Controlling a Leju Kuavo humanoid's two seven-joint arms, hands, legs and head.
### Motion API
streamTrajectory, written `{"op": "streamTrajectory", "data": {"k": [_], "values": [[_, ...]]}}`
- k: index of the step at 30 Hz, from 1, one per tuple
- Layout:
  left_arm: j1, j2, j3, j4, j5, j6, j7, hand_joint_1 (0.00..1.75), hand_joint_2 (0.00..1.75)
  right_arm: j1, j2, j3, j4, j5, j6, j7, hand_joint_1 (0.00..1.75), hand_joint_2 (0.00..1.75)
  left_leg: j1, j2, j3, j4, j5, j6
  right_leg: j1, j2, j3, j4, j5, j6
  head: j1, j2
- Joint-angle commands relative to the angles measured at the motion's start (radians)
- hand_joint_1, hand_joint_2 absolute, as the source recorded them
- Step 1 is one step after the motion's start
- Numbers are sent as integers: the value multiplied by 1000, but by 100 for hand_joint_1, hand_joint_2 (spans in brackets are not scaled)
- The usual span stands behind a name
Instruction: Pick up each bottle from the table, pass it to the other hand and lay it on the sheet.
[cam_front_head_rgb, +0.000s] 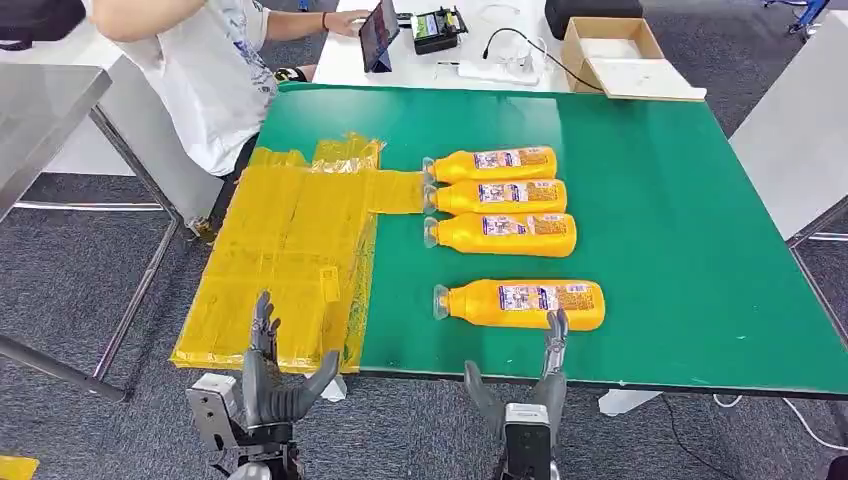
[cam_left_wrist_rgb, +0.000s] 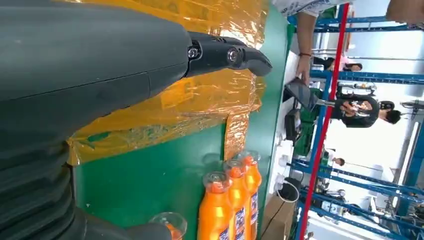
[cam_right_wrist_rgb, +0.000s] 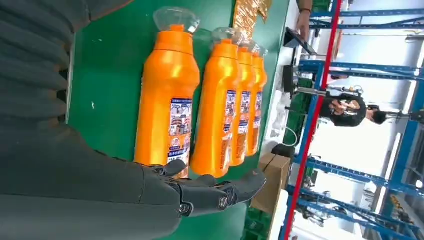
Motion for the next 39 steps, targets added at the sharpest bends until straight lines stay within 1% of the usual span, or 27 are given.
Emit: {"op": "streamTrajectory", "data": {"k": [1,2,3,5,6,7,8,9,10,11,14,16,17,19,20,24,25,26,27,30,32,33,34,35,36,38,39], "values": [[-29,24,19,45,1,-6,2,0,175,-21,-21,5,52,14,-26,11,0,175,0,3,8,-3,-1,3,1,0,7,-3,-1,-2,0,0],[-35,27,25,40,-3,-9,-6,0,175,-25,-28,13,54,48,-29,26,0,175,-1,2,5,-2,-1,2,0,0,4,-2,-1,-1,0,0],[-43,29,31,36,-5,-16,-10,0,175,-31,-35,17,55,83,-36,42,0,175,0,2,7,-3,-1,2,1,0,6,-3,-1,-2,0,0],[-62,33,33,28,-4,-50,-5,0,175,-29,-27,-16,15,176,-36,28,0,175,-1,3,8,-3,-1,3,1,0,7,-3,-1,-2,0,0],[-71,33,31,31,-7,-59,-3,0,175,-29,-27,-29,-12,219,-36,38,0,175,0,1,4,-2,0,2,0,-1,4,-2,0,-1,0,0],[-84,31,28,40,-10,-67,-3,0,175,-35,-44,-31,-45,267,-36,65,0,175,0,2,7,-3,-1,3,1,-1,7,-3,-1,-2,0,0],[-91,29,28,47,-9,-69,-4,0,175,-42,-61,-33,-66,315,-36,100,0,175,-1,1,4,-1,0,2,0,-2,4,-1,-1,-1,0,0],[-98,29,25,50,-8,-75,-9,0,175,-52,-84,-32,-84,349,-36,137,0,175,-1,2,6,-2,-1,3,0,-1,6,-2,-1,-2,0,0],[-103,31,22,51,-11,-81,-15,0,175,-70,-120,-38,-92,410,-22,207,0,175,-1,0,2,-1,0,2,0,-1,2,-1,0,-1,0,0],[-105,32,19,49,-22,-80,-23,0,175,-79,-134,-58,-103,411,-12,211,0,175,-1,1,4,-2,0,3,0,-2,4,-2,0,-1,0,0],[-108,31,15,55,-39,-86,-25,0,175,-117,-177,-125,-89,454,33,255,0,175,-1,1,6,-3,0,4,0,-2,7,-4,0,-1,0,0],[-121,35,16,77,-66,-88,-25,0,175,-149,-190,-157,-63,561,-2,277,0,175,-2,1,7,-3,0,4,0,-2,8,-4,0,-1,0,0],[-129,32,23,90,-72,-90,-26,0,175,-167,-196,-162,-46,612,-6,303,0,175,-2,1,4,-2,1,3,-1,-1,5,-2,1,0,0,0],[-146,26,39,120,-73,-103,-28,0,175,-208,-212,-163,-18,640,7,333,0,175,-2,1,3,-2,1,3,-1,0,4,-2,1,0,0,0],[-154,22,45,132,-74,-111,-32,0,175,-231,-222,-160,0,650,20,349,0,175,-2,3,7,-3,0,4,-1,0,8,-3,1,-1,0,0],[-167,16,43,147,-82,-128,-35,0,175,-289,-243,-159,65,649,83,389,0,175,-2,3,5,-2,1,3,-1,1,5,-2,1,-1,0,0],[-168,15,42,149,-84,-132,-35,0,175,-295,-239,-163,66,574,120,366,0,175,-1,3,8,-3,0,4,0,0,8,-4,1,-1,0,0],[-168,16,41,152,-84,-133,-34,0,175,-297,-228,-172,65,458,193,335,0,175,-1,3,5,-2,1,3,0,0,6,-3,1,-1,0,0],[-167,16,41,152,-85,-133,-34,0,175,-299,-231,-175,65,454,196,334,0,175,-1,2,3,-1,1,2,0,0,3,-2,1,0,0,0],[-167,16,41,152,-85,-133,-34,0,175,-299,-231,-175,65,454,196,334,0,175,-1,3,8,-3,0,4,0,0,8,-3,0,-1,0,0],[-166,19,40,153,-89,-136,-37,0,175,-300,-232,-180,57,391,247,326,0,175,-1,2,4,-1,0,3,0,0,5,-2,0,0,0,0],[-168,19,41,156,-91,-137,-37,0,175,-311,-245,-176,71,399,269,345,0,175,-1,3,7,-2,0,3,0,0,7,-2,0,-1,0,0],[-172,19,42,159,-93,-139,-38,0,175,-325,-255,-182,83,390,294,362,0,175,-1,1,3,-1,0,2,0,0,4,-1,0,0,0,0],[-175,18,45,163,-94,-142,-38,0,175,-343,-272,-182,108,377,348,391,0,175,-1,2,6,-2,0,3,0,0,7,-3,0,-1,0,0],[-180,19,45,169,-97,-148,-39,0,175,-364,-273,-201,126,315,397,378,0,175,-1,3,7,-2,0,4,0,0,8,-3,0,-1,0,0],[-189,19,45,185,-92,-169,-36,0,175,-416,-302,-193,186,281,491,401,0,175,-1,2,4,-1,1,3,-1,0,4,-1,1,0,0,0],[-193,19,44,196,-95,-175,-40,0,175,-459,-319,-179,239,270,547,418,0,175,-1,3,5,-2,1,4,0,1,6,-2,1,-1,0,0]]}}
